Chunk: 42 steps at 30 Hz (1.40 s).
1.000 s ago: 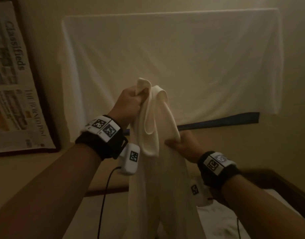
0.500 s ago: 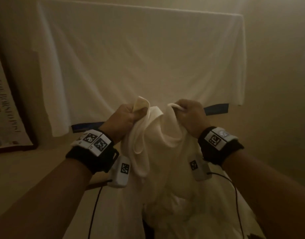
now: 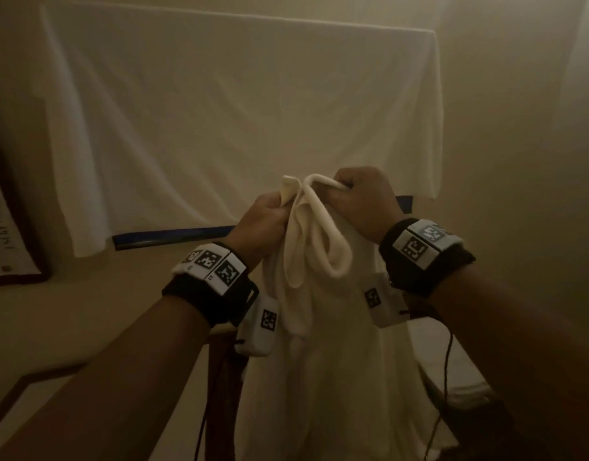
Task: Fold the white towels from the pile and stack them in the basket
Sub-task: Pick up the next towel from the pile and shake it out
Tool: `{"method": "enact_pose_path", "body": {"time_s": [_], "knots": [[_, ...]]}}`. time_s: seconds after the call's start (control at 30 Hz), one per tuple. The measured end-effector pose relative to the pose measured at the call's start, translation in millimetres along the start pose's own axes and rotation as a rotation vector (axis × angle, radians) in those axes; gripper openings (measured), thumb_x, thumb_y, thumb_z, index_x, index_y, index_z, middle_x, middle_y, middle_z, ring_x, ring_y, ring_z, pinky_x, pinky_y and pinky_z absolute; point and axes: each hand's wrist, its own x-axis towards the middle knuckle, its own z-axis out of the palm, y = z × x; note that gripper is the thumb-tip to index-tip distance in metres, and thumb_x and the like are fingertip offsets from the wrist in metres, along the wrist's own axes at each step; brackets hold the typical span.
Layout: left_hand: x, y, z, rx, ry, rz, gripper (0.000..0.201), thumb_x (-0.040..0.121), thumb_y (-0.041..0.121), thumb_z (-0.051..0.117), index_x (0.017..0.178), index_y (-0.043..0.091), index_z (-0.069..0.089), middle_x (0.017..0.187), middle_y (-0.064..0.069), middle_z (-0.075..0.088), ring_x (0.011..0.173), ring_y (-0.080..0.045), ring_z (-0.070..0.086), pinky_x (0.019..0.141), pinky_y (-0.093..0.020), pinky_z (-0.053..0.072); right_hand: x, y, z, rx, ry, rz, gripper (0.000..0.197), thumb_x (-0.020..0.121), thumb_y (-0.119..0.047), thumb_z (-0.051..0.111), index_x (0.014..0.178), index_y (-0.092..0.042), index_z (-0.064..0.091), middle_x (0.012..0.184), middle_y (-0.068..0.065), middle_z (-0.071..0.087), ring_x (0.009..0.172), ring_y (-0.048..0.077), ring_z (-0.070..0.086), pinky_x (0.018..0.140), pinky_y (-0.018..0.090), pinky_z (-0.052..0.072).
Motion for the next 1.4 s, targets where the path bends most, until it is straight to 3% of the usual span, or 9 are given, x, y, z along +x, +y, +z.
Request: {"method": "enact_pose_path", "body": {"time_s": [0.17, 0.27, 0.5, 0.73, 0.83, 0.9, 1.0, 1.13, 1.4], "knots": [[1, 9, 31, 0.044, 0.059, -0.019, 0.029, 0.102, 0.020, 0.048, 0.109, -0.002, 0.065, 0.107, -0.026, 0.068, 0.098, -0.037, 0.067, 0.091, -0.054, 0.054, -38, 40, -19, 0.166, -0.173, 0.052, 0.031, 0.089, -0.030, 0.066, 0.069, -0.008, 0.058, 0.061, 0.008, 0.054, 0.054, 0.007, 0.045, 0.054, 0.028, 0.039], [-4, 13, 34, 0.043, 0.155, -0.038, 0.027, 0.100, 0.023, 0.051, 0.100, 0.002, 0.069, 0.094, -0.016, 0.072, 0.089, -0.032, 0.069, 0.087, -0.053, 0.055, -78, 73, -15, 0.095, -0.385, 0.228, 0.022, 0.090, -0.031, 0.065, 0.070, -0.024, 0.062, 0.066, -0.008, 0.061, 0.058, 0.001, 0.054, 0.055, 0.020, 0.041], [-36, 12, 5, 0.090, 0.236, -0.117, 0.021, 0.090, 0.032, 0.062, 0.088, 0.012, 0.071, 0.084, -0.008, 0.070, 0.081, -0.025, 0.065, 0.076, -0.043, 0.054, -146, 165, 0, 0.025, -0.361, 0.630, 0.017, 0.095, -0.026, 0.060, 0.092, -0.012, 0.070, 0.090, 0.013, 0.071, 0.089, 0.031, 0.067, 0.081, 0.044, 0.055], [-64, 8, 1, 0.127, 0.147, -0.198, 0.019, 0.098, 0.017, 0.053, 0.088, 0.012, 0.069, 0.079, -0.005, 0.069, 0.073, -0.021, 0.064, 0.069, -0.037, 0.054, -69, 78, -5, 0.258, -0.150, 0.215, 0.022, 0.088, 0.003, 0.052, 0.094, -0.009, 0.069, 0.088, 0.003, 0.066, 0.078, 0.015, 0.058, 0.063, 0.020, 0.045], [-72, 6, -3, 0.075, 0.118, -0.213, 0.027, 0.100, 0.016, 0.047, 0.090, 0.011, 0.072, 0.083, -0.008, 0.073, 0.079, -0.026, 0.068, 0.076, -0.043, 0.056, -44, 23, -1, 0.209, -0.200, -0.018, 0.010, 0.091, -0.012, 0.059, 0.088, -0.007, 0.068, 0.078, 0.001, 0.062, 0.070, 0.013, 0.053, 0.055, 0.018, 0.035], [-78, 6, -7, 0.032, 0.115, -0.183, 0.029, 0.102, 0.016, 0.044, 0.104, 0.003, 0.070, 0.098, -0.019, 0.071, 0.090, -0.034, 0.067, 0.086, -0.052, 0.054, -34, -5, 5, 0.127, -0.255, -0.127, 0.026, 0.090, -0.024, 0.062, 0.068, -0.012, 0.060, 0.063, -0.002, 0.053, 0.056, 0.010, 0.044, 0.049, 0.019, 0.030], [-85, 6, -15, -0.060, 0.190, -0.139, 0.030, 0.099, 0.019, 0.047, 0.112, 0.002, 0.067, 0.103, -0.022, 0.069, 0.092, -0.033, 0.067, 0.083, -0.049, 0.056, -26, -34, 13, 0.101, -0.236, -0.148, 0.044, 0.089, -0.031, 0.063, 0.052, -0.019, 0.044, 0.051, -0.007, 0.041, 0.046, 0.004, 0.033, 0.044, 0.015, 0.029], [-91, 17, -34, -0.039, 0.343, -0.073, 0.022, 0.100, 0.016, 0.049, 0.092, 0.011, 0.068, 0.077, -0.003, 0.071, 0.072, -0.018, 0.067, 0.066, -0.033, 0.055, -30, -55, 25, 0.206, -0.252, -0.154, 0.043, 0.088, -0.037, 0.063, 0.060, -0.006, 0.054, 0.053, -0.002, 0.045, 0.047, 0.005, 0.034, 0.044, 0.018, 0.027], [-135, 18, -112, 0.017, 0.471, -0.073, 0.022, 0.094, 0.032, 0.055, 0.090, 0.018, 0.071, 0.096, -0.011, 0.073, 0.096, -0.033, 0.070, 0.091, -0.053, 0.055, -78, -63, 108, 0.030, -0.623, -0.060, 0.026, 0.080, -0.046, 0.071, 0.070, -0.023, 0.064, 0.071, -0.004, 0.067, 0.064, 0.013, 0.064, 0.061, 0.034, 0.054]]}}
